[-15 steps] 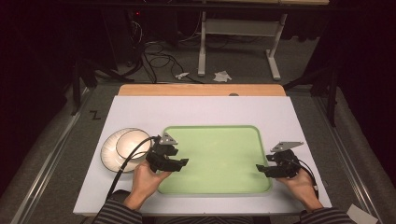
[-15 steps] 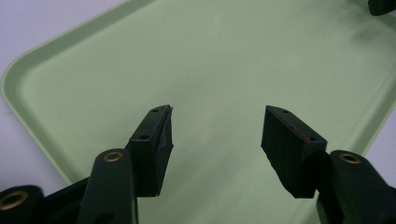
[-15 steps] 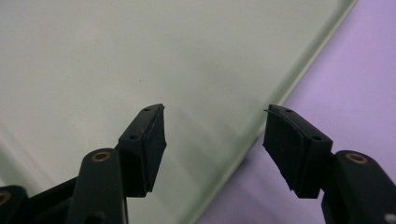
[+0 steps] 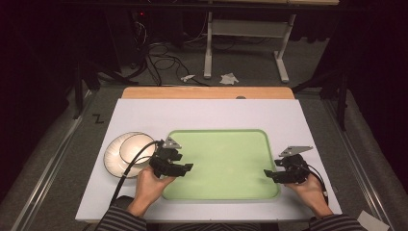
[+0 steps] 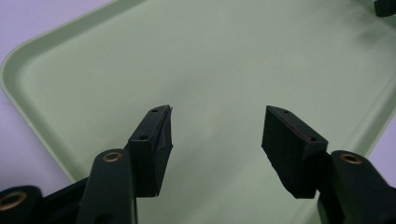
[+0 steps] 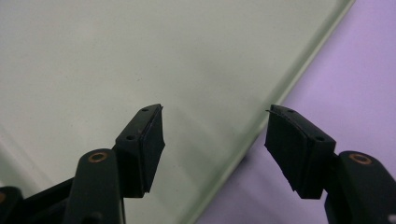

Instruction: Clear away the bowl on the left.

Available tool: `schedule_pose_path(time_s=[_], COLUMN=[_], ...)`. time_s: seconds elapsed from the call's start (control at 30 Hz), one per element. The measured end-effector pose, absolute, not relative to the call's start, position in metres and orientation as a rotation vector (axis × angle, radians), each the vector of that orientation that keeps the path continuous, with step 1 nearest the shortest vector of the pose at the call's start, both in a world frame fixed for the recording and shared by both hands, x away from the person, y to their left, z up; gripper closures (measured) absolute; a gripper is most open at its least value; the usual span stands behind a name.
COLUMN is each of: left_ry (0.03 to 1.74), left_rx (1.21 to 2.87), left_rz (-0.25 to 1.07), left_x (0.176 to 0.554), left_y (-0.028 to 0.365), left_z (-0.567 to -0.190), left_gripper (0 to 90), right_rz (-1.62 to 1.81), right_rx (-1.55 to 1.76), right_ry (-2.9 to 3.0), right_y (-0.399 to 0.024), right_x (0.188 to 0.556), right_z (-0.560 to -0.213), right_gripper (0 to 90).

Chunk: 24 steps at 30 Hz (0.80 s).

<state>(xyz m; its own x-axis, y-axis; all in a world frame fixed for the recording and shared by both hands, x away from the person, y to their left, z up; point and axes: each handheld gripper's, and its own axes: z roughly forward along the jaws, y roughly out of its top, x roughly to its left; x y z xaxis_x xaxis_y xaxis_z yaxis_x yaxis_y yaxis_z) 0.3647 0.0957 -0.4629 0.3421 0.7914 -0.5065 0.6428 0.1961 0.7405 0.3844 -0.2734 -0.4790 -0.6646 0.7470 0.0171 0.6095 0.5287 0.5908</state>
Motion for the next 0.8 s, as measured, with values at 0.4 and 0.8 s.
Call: schedule_pose_path(time_s=[0.4, 0.8], left_ry=[1.373, 1.372], left_rx=[1.501, 1.468], left_rz=[0.166, 0.189], left_x=[0.3672, 0.3705], left_y=[0.0982, 0.1033], left_z=[-0.4635, -0.46], left_gripper=[41.2, 40.7], right_rz=[0.832, 0.829], right_rx=[1.163, 1.147], right_ry=[2.528, 2.523], right_y=[-0.2727, -0.2734], right_x=[0.3852, 0.3852], right_z=[-0.4796, -0.4788], right_gripper=[36.9, 37.5])
